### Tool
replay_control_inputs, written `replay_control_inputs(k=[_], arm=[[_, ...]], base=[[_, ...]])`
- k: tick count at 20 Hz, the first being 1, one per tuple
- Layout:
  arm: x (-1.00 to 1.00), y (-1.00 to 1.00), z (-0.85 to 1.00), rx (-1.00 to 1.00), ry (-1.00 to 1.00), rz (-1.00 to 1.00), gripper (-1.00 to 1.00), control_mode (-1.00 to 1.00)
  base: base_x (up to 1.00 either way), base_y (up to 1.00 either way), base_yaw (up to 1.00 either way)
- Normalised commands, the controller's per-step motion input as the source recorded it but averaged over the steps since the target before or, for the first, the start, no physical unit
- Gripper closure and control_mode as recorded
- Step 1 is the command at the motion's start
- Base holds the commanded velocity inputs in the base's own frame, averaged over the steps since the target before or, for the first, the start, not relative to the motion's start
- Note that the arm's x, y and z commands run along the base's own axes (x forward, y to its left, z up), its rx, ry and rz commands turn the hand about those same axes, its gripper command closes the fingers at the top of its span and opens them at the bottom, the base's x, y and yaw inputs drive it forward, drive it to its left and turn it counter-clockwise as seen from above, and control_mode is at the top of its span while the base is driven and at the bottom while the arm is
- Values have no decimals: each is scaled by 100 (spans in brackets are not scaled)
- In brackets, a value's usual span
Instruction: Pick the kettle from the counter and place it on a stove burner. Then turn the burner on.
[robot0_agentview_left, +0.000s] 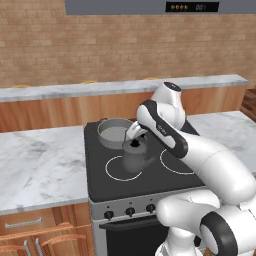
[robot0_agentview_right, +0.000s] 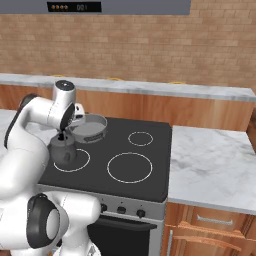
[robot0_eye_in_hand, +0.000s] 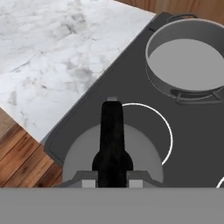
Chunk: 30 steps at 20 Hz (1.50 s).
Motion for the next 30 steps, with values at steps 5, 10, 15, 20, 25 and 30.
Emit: replay_control_inputs(k=[5, 10, 15, 20, 25, 30], arm=[[4, 0, -14, 0, 0, 0, 100, -100], [15, 0, -14, 0, 0, 0, 100, -100], [13, 0, -19, 0, 0, 0, 100, -100], [9, 0, -17, 0, 0, 0, 100, -100], [9, 2, -9, 0, 1, 0, 100, -100], [14, 7, 0, 0, 2, 0, 100, -100]], base=[[0, 0, 0], [0, 0, 0], [0, 0, 0], [0, 0, 0], [0, 0, 0], [0, 0, 0]])
